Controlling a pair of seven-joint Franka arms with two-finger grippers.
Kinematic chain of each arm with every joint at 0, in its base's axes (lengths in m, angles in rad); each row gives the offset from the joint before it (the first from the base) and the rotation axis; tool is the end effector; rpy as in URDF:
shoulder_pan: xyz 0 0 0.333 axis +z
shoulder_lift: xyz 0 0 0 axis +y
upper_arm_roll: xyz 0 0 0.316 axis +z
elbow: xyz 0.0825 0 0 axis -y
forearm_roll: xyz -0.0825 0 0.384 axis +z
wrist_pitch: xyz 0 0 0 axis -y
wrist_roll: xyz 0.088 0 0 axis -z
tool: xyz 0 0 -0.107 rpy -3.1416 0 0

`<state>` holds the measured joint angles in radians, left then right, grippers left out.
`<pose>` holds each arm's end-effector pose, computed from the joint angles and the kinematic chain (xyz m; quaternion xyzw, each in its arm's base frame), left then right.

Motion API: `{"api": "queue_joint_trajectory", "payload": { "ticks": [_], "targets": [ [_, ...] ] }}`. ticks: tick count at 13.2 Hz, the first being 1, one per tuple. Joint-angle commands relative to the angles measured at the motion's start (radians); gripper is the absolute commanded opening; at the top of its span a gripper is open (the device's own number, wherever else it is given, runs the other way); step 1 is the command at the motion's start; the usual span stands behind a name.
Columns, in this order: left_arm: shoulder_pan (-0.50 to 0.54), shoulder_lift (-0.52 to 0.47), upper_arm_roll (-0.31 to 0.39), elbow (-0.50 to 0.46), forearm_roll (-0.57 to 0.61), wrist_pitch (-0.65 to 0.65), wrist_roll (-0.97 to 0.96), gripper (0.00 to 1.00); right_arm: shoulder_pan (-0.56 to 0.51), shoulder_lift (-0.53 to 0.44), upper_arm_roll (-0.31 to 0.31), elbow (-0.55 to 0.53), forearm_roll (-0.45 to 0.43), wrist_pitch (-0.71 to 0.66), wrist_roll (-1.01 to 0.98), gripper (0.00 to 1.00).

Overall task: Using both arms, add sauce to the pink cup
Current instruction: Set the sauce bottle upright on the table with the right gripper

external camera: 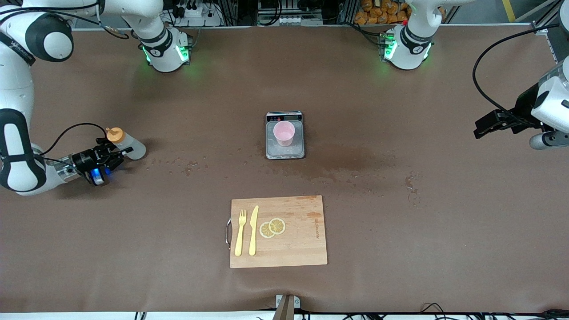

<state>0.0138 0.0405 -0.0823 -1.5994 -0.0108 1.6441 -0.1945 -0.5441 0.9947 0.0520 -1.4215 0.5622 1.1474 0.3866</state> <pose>0.5711 -0.0394 0.5946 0.9980 0.0634 0.0012 0.0073 0.5325 -0.2084 0.1049 -0.6712 0.3759 0.5505 0.3243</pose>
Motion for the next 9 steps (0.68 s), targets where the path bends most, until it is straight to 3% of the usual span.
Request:
{"api": "queue_joint_trajectory", "payload": {
  "ticks": [1,4,6,7,9],
  "targets": [
    [0.005,-0.002,-0.001,0.004,-0.015,-0.003,0.018,1.00,-0.007,-0.015,0.005,-0.011,-0.010,-0.009,-0.029,0.53],
    [0.006,-0.004,0.001,0.009,-0.008,-0.003,0.020,1.00,-0.007,-0.015,0.005,-0.008,-0.010,-0.009,-0.029,0.57],
    [0.006,-0.004,0.001,0.009,-0.006,-0.001,0.018,1.00,-0.005,-0.022,0.003,-0.001,-0.015,-0.011,-0.026,0.66],
    [0.006,-0.004,0.001,0.009,-0.006,-0.001,0.018,1.00,-0.007,-0.027,0.003,0.006,-0.021,-0.014,-0.022,0.73],
    [0.006,-0.004,0.001,0.009,-0.005,-0.001,0.018,1.00,-0.008,-0.042,0.003,0.029,-0.025,-0.021,-0.017,1.00]
  ]
}}
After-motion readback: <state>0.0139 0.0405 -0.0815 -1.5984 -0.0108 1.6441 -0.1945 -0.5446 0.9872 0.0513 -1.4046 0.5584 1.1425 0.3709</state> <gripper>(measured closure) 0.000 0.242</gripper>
